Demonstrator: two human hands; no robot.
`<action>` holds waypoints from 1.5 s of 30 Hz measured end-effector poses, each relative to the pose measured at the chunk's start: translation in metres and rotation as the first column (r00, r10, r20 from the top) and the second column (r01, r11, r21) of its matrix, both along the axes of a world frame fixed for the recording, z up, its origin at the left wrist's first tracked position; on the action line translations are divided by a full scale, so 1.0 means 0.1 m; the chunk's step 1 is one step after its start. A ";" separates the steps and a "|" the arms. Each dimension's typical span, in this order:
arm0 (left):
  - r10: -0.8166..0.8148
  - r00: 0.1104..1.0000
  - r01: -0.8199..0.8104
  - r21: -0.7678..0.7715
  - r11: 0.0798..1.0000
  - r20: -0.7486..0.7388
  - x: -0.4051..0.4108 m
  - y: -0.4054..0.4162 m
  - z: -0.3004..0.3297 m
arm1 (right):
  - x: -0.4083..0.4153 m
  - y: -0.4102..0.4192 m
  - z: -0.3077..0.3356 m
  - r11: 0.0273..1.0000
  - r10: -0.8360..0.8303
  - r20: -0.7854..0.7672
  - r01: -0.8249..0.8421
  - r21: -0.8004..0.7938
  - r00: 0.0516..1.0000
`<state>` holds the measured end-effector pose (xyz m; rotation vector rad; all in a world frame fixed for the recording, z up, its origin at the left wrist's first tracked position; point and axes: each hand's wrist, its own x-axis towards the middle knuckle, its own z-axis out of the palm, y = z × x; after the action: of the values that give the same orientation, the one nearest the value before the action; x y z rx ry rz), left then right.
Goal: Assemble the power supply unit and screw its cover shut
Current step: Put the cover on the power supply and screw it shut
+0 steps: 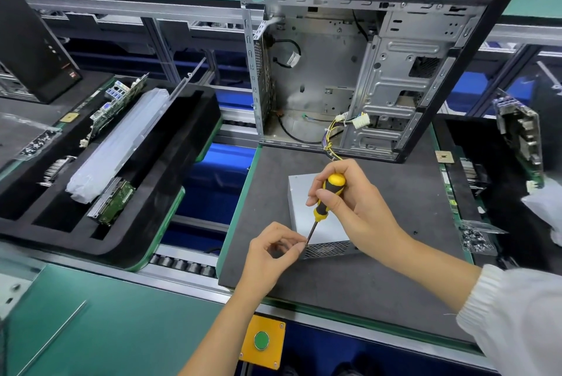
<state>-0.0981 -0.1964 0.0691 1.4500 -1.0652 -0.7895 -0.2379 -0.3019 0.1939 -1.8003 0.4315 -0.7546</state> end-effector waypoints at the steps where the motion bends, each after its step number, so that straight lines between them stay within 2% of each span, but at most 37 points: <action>1: -0.003 1.000 0.003 0.002 1.000 -0.001 0.00 0.00 0.00 | 0.00 0.00 0.00 1.000 -0.001 0.001 0.001 -0.002 1.000; 11: -0.011 1.000 0.011 0.014 1.000 0.002 0.02 -0.01 -0.01 | -0.01 -0.04 0.00 1.000 0.001 0.004 -0.001 -0.030 1.000; 23: 0.018 0.999 -0.017 0.022 1.000 -0.043 -0.03 0.00 -0.03 | -0.06 0.03 0.01 0.982 0.018 -0.021 -0.022 -0.189 1.000; 35: 0.021 1.000 -0.021 -0.006 1.000 -0.021 -0.04 -0.02 -0.02 | 0.01 -0.03 0.04 0.989 0.043 -0.056 -0.051 -0.142 0.998; 38: 0.021 1.000 -0.021 -0.021 1.000 -0.016 -0.05 -0.03 0.00 | 0.05 -0.05 0.07 0.984 0.028 -0.088 -0.043 -0.174 0.996; 42: 0.027 0.999 -0.027 -0.023 0.999 0.033 -0.03 -0.05 0.02 | 0.07 -0.11 0.15 0.953 -0.042 -0.231 -0.031 -0.302 0.972; 43: 0.027 0.999 -0.026 -0.022 0.999 0.039 -0.03 -0.05 0.03 | 0.07 -0.13 0.18 0.919 -0.095 -0.277 -0.023 -0.394 0.956; 45: 0.016 0.999 -0.015 -0.018 1.000 0.052 -0.02 -0.05 0.04 | 0.08 -0.17 0.25 0.774 -0.229 -0.329 -0.034 -0.633 0.916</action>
<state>-0.1001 -0.2015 0.0734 1.4691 -1.0959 -0.7330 -0.2296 -0.3187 0.2192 -2.6097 0.5857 -0.6499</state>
